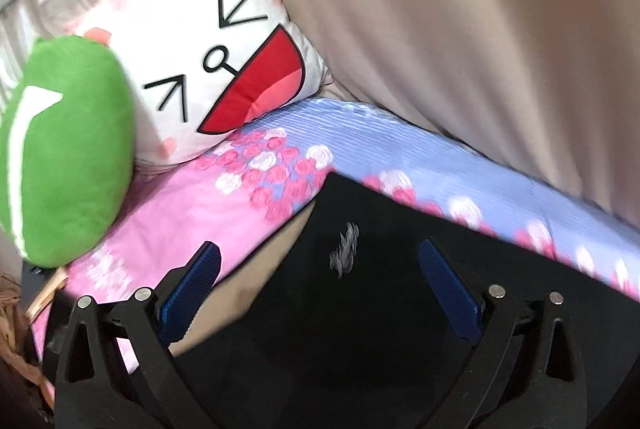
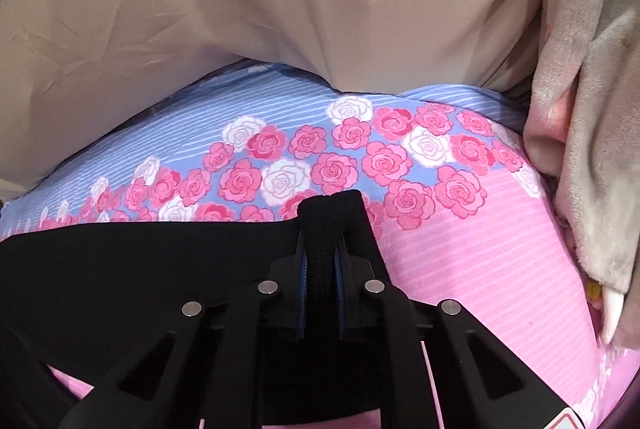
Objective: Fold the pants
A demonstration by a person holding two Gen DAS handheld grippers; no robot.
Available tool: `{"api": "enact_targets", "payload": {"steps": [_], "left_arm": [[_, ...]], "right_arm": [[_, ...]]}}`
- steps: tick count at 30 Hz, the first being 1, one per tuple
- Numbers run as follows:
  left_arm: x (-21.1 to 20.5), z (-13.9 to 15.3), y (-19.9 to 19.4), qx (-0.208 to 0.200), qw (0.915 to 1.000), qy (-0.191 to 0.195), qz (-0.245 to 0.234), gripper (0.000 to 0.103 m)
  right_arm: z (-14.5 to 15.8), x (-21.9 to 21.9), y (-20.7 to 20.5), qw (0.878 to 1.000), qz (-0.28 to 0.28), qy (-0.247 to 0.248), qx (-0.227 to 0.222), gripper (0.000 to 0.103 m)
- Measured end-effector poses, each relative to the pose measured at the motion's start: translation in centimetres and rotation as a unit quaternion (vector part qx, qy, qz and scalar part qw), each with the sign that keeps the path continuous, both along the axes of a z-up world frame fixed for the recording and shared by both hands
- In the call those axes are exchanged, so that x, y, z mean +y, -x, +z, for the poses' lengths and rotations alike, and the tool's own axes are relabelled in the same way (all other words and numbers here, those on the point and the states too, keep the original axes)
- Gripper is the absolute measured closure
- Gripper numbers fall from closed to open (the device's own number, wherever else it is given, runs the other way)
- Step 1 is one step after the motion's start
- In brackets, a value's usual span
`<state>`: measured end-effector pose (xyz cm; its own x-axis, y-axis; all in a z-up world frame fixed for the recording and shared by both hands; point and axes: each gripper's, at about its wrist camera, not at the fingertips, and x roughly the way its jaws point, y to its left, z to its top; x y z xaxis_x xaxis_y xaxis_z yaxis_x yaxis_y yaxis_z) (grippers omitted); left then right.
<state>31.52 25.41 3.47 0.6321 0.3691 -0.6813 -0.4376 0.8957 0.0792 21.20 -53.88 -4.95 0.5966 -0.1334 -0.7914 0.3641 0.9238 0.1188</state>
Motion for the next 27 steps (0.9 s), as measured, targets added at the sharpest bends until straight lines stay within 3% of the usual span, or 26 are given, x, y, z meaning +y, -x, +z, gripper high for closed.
{"api": "enact_targets", "payload": {"steps": [6, 8, 10, 13, 18, 22, 24, 27], "left_arm": [[4.4, -4.4, -8.3, 0.066, 0.9953, 0.067, 0.023, 0.007], [5.0, -5.4, -9.2, 0.066, 0.9944, 0.079, 0.023, 0.022], [5.0, -5.7, -9.5, 0.069, 0.9943, 0.081, 0.005, 0.077], [4.8, -4.7, -8.9, 0.056, 0.9939, 0.094, -0.015, 0.084], [4.1, 1.8, -2.3, -0.020, 0.9932, 0.089, -0.072, 0.093], [4.7, 5.9, 6.7, -0.051, 0.9884, 0.094, -0.108, 0.093], [5.2, 6.4, 10.8, -0.050, 0.9889, 0.085, -0.111, 0.093], [6.1, 4.9, 16.8, -0.016, 0.9926, 0.073, -0.096, 0.093]], "right_arm": [[0.0, 0.9, 0.8, 1.000, -0.019, 0.000, 0.002, 0.093], [-0.3, 1.2, 0.9, 1.000, -0.023, 0.003, 0.005, 0.093], [-0.3, 1.5, 0.7, 1.000, -0.026, 0.007, 0.006, 0.093], [0.1, 1.7, 0.9, 0.999, -0.031, 0.007, -0.004, 0.093], [3.2, 2.7, 2.9, 0.999, -0.016, 0.015, -0.046, 0.094], [7.0, 3.0, 7.6, 0.995, 0.004, 0.013, -0.100, 0.094], [8.1, 3.5, 10.7, 0.993, 0.017, 0.022, -0.112, 0.094], [8.2, 4.2, 14.5, 0.993, 0.030, 0.042, -0.107, 0.094]]}}
